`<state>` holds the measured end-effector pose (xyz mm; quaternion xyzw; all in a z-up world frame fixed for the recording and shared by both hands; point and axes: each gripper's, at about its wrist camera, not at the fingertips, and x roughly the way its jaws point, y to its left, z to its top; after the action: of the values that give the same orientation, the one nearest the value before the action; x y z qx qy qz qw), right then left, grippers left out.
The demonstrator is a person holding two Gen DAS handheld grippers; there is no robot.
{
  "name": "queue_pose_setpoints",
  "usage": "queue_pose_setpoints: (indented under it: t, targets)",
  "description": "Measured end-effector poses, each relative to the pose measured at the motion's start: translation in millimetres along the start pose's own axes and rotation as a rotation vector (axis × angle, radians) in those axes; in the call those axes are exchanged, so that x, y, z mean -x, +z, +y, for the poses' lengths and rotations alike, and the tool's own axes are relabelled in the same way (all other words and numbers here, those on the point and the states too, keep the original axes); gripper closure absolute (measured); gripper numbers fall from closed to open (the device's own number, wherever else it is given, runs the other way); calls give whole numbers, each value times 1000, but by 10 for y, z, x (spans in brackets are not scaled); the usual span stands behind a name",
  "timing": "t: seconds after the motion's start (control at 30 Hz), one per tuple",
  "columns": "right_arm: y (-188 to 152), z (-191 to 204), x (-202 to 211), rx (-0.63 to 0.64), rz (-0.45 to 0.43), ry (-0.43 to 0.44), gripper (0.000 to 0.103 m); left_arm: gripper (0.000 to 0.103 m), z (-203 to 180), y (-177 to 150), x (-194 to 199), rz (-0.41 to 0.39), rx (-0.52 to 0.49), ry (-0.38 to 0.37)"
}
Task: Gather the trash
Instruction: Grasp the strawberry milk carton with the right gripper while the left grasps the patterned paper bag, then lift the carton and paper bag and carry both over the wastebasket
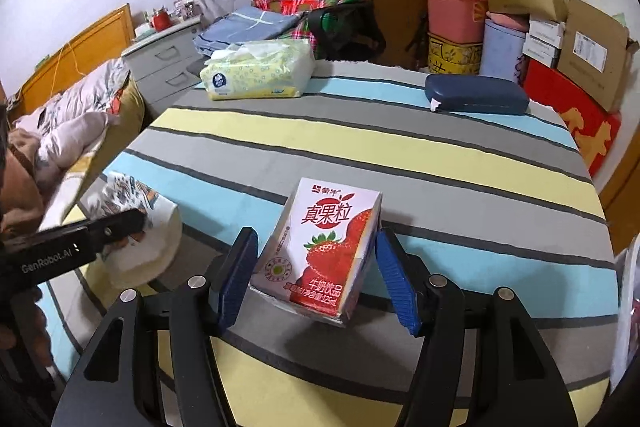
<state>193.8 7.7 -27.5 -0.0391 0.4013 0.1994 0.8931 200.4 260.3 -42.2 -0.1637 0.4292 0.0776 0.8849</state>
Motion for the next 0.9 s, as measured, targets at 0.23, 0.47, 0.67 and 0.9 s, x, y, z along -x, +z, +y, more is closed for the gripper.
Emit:
queue_pose_setpoints:
  t: [0.23, 0.47, 0.67, 0.9]
  targets:
    - [36, -26, -14, 23, 17, -122, 40, 55, -164, 34, -60, 19, -53, -27]
    - [-11, -279, -42, -22, 57, -146, 40, 43, -208, -101, -34, 48, 14, 31]
    - [-43, -295, -70, -43, 56, -60, 47, 41, -134, -157, -6, 22, 119, -25]
    - [-59, -280, -23, -38, 35, -26, 47, 41, -204, -193, -1, 11, 149, -21]
